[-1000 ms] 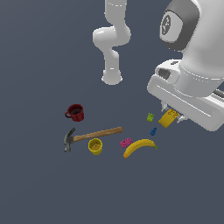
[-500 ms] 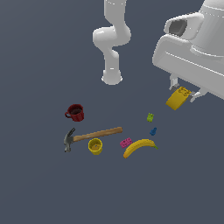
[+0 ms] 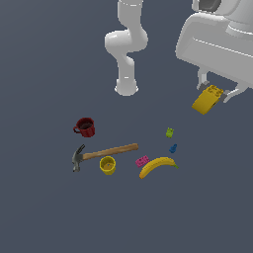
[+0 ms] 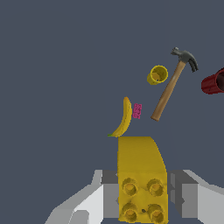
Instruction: Pick up a designated object from a clutter of objects.
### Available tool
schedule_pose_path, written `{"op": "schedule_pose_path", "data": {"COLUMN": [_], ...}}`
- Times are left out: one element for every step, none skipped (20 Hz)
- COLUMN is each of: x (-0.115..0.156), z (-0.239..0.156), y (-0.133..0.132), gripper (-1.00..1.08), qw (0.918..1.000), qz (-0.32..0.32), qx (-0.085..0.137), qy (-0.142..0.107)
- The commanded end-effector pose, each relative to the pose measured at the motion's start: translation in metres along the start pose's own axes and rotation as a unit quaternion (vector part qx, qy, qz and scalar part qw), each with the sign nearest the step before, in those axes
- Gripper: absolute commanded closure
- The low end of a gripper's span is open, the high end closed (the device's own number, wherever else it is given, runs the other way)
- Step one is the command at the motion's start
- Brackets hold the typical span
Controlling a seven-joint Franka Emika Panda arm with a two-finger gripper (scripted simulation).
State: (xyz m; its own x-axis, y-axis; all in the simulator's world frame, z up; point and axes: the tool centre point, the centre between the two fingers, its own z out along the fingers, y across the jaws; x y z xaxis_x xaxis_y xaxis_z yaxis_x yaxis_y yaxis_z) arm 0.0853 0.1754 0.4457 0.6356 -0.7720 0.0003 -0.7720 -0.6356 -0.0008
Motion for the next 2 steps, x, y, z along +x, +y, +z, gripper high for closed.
{"op": "schedule_pose_path", "data": {"x": [0.0003,0.0003], "z": [-0.0024,-0.0026], "y": [-0.0002,-0.0002], "gripper": [1.08,1.08], "qw": [1.0,1.0], "qz": [0.0,0.0], "qx": [0.0,0.0], "qy": [0.0,0.0]}}
